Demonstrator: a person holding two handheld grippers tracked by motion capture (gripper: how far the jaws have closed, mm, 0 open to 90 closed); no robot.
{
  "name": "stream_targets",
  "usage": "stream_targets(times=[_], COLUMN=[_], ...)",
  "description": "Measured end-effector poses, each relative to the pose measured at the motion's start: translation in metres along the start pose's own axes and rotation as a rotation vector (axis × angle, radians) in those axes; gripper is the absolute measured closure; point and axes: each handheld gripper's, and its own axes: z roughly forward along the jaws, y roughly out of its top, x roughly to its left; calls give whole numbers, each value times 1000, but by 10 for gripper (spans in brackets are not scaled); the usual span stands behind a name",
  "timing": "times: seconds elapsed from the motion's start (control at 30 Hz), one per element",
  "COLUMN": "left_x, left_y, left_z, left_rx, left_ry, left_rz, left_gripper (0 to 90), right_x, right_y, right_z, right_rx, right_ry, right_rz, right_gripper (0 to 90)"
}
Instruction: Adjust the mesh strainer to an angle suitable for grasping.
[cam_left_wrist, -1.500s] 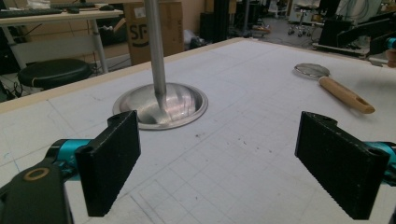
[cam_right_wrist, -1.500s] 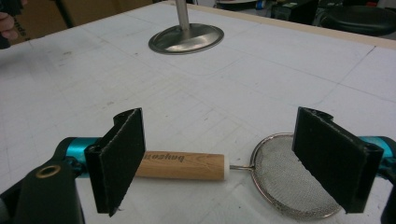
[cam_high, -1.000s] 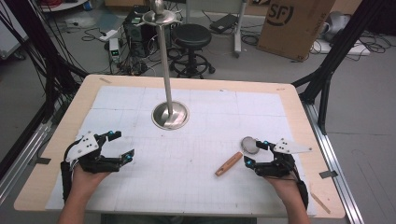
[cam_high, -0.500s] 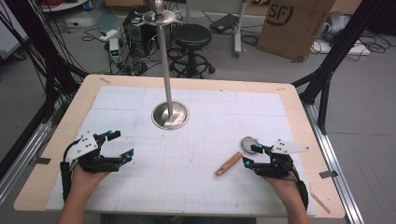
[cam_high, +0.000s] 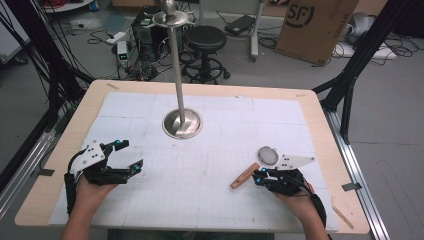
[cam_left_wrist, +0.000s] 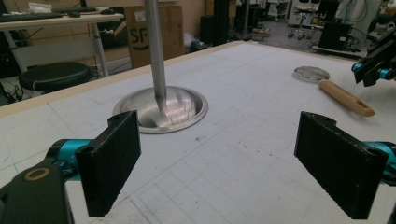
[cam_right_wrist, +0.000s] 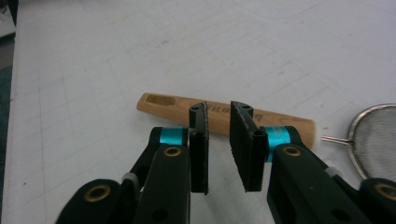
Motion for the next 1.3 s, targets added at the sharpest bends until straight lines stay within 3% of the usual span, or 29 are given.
stream_targets(times=[0.23, 0.53, 0.7, 0.9, 0.97, 1.17, 1.3], left_x=[0, -1, -1, -1, -1, -1, -1], left_y=[0, 0, 0, 0, 0, 0, 0], left_z=[0, 1, 0, 1, 1, 0, 0], left_rx=[2, 4, 4, 9, 11, 10, 13], left_ry=[6, 5, 5, 3, 3, 5, 5], left_rz=[4, 3, 1, 3, 5, 0, 3], left_gripper=[151, 151, 151, 151, 151, 151, 151], right_x=[7, 13, 15, 14, 12, 11, 13], right_y=[2, 8, 15, 20, 20, 27, 32], right_z=[12, 27, 38, 44, 46, 53, 56], right_rx=[50, 79, 106, 108, 115, 118, 113], right_ry=[8, -14, -64, -117, -148, -162, -162], right_rz=[-23, -45, -57, -31, -1, 35, 34], right_gripper=[884, 890, 889, 889, 889, 889, 889])
